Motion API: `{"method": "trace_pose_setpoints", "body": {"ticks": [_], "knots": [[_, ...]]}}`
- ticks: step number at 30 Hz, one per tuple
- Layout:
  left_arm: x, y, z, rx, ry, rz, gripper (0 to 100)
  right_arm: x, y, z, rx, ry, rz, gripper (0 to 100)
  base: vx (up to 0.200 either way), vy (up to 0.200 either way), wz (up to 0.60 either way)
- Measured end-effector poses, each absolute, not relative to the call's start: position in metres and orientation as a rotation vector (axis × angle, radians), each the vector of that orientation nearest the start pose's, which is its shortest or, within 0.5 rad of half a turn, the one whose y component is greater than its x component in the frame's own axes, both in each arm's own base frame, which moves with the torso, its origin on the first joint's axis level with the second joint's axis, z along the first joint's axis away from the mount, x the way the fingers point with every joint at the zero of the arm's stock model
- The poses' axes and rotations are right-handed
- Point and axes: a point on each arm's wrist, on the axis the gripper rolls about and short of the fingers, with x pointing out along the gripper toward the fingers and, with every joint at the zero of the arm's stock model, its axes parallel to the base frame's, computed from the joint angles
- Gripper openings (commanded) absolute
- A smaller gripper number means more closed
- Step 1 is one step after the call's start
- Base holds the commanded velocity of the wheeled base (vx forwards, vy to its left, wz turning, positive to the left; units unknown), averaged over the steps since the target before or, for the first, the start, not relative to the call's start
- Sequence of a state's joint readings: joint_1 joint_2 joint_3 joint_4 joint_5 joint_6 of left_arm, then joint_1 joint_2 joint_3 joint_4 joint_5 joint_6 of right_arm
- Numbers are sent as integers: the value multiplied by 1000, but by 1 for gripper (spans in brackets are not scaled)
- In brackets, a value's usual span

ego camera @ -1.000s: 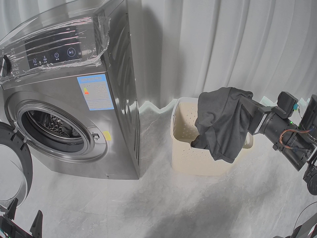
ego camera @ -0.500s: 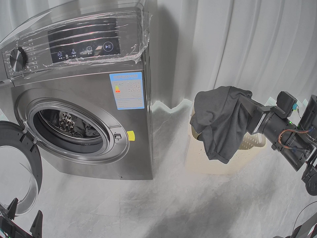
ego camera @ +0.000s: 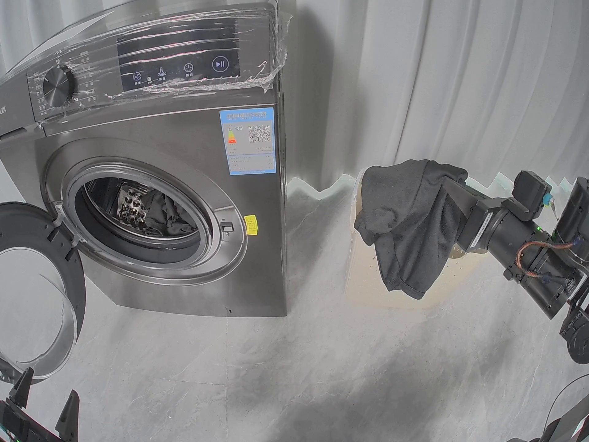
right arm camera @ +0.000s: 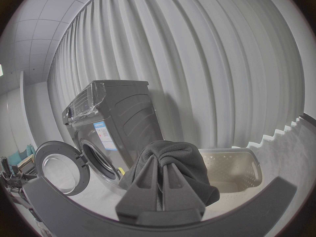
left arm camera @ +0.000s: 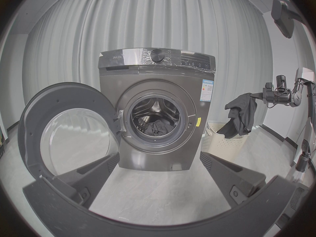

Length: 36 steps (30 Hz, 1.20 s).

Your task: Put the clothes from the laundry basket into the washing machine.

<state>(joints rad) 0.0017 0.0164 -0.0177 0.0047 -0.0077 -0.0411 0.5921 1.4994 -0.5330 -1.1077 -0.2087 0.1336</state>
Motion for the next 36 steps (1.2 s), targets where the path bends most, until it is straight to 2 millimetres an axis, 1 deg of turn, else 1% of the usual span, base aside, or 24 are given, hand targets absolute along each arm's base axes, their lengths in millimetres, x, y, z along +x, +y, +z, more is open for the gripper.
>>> {"method": "trace_pose_setpoints", "body": {"ticks": [16,25,36], "knots": [[-23,0,80,-41,4,-5,100,203,131,217,196,-131,394,0,-200,0,0],[-23,0,80,-41,4,-6,100,203,132,221,205,-152,399,0,0,0,0],[-23,0,80,-42,5,-6,100,205,134,216,198,-133,398,0,0,200,0]]}}
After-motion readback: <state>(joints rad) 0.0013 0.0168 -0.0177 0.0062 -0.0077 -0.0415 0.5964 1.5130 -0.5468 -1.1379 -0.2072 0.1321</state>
